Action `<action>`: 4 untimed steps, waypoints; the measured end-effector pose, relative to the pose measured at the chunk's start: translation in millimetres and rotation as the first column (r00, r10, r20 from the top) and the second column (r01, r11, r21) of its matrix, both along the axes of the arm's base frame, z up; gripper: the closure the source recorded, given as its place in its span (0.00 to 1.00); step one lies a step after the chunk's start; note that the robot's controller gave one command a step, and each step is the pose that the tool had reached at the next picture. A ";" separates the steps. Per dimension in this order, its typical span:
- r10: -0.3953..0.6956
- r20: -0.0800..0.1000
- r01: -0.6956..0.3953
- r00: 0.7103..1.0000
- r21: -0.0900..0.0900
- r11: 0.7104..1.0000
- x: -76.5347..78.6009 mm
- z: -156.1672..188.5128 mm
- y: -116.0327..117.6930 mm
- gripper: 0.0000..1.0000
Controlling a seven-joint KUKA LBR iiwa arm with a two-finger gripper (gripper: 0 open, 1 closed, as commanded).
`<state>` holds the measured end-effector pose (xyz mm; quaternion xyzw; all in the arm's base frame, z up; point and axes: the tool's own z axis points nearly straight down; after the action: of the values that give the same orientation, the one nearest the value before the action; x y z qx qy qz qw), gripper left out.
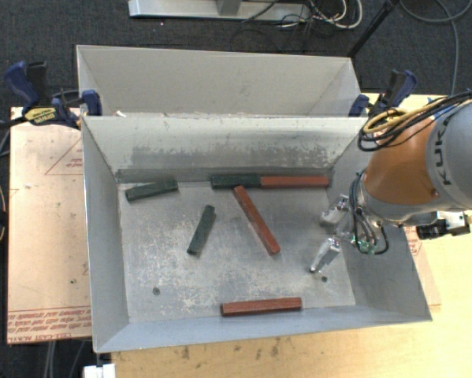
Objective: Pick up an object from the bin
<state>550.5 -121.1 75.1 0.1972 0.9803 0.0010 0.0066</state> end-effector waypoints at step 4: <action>-0.112 -0.013 0.112 0.994 0.009 0.994 42.2 10.5 74.6 0.00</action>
Offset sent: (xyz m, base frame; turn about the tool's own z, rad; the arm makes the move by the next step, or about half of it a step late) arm 0.0107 0.0417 0.0058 -0.0063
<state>592.7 -46.6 85.6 0.2520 0.9677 0.0039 -0.0006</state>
